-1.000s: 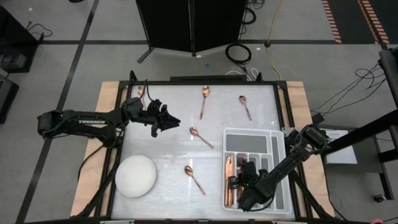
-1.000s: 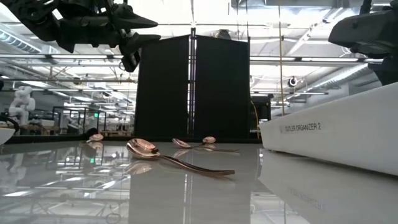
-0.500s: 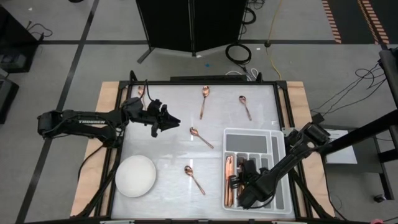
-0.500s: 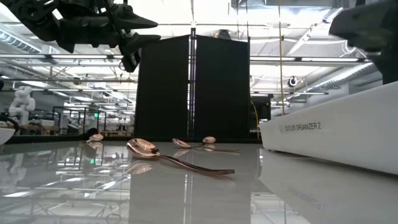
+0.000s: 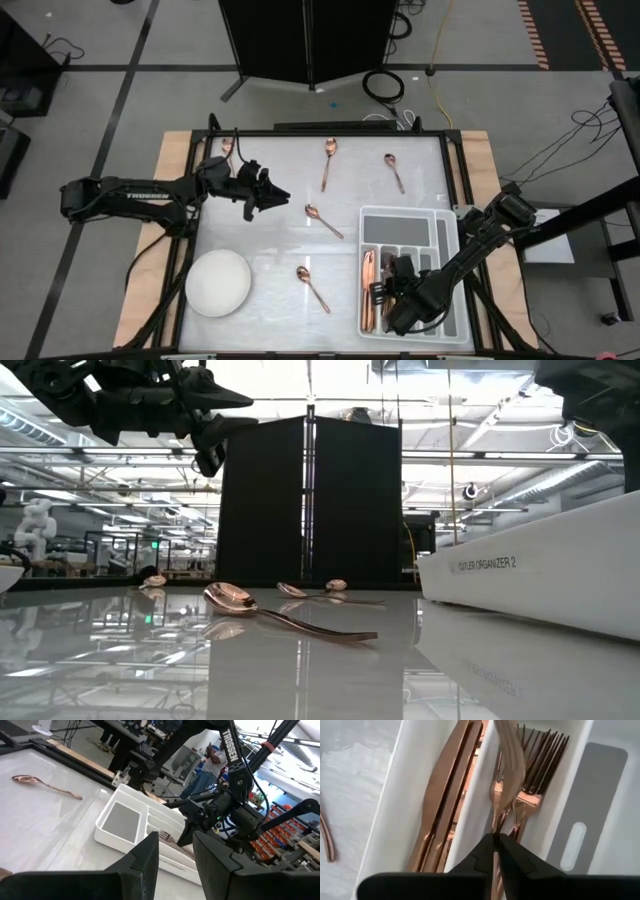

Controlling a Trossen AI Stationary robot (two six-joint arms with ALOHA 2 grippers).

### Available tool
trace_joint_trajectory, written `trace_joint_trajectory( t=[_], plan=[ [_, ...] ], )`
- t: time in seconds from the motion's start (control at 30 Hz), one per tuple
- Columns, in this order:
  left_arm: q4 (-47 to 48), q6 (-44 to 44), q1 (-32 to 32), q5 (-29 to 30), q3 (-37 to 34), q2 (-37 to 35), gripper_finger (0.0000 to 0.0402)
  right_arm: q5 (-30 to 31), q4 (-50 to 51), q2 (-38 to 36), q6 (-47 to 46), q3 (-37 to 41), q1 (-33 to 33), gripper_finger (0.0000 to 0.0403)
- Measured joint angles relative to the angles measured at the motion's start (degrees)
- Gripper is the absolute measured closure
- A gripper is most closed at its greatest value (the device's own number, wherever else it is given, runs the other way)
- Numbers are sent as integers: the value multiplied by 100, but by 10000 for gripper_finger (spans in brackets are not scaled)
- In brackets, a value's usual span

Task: Sort silverware
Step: Put the brown fork in the white silverware organizer, then put the brown spoon in the white silverware organizer

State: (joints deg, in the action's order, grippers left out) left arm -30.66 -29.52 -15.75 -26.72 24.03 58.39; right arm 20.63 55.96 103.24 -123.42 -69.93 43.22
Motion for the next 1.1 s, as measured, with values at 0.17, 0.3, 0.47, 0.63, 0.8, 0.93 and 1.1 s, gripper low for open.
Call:
trace_joint_trajectory(
  t=[0.17,0.3,0.47,0.63,0.8,0.93,1.1],
  plan=[
    [14,48,0,0,0,0,281,-21,-2,0,-109,0,-2,378],
    [16,141,1,0,0,0,281,-17,143,0,-87,0,-14,364],
    [20,204,0,0,0,0,281,581,732,-132,-27,2,-11,349],
    [16,240,0,0,0,0,281,1863,1355,-758,251,0,-20,354],
    [16,252,2,0,0,0,281,2130,2594,-1633,553,-4,-316,371],
    [20,555,2,0,0,0,281,2139,3431,-2267,1003,0,-807,388],
    [54,796,94,476,0,129,281,2194,3326,-3053,2607,179,-1704,401]
  ],
)
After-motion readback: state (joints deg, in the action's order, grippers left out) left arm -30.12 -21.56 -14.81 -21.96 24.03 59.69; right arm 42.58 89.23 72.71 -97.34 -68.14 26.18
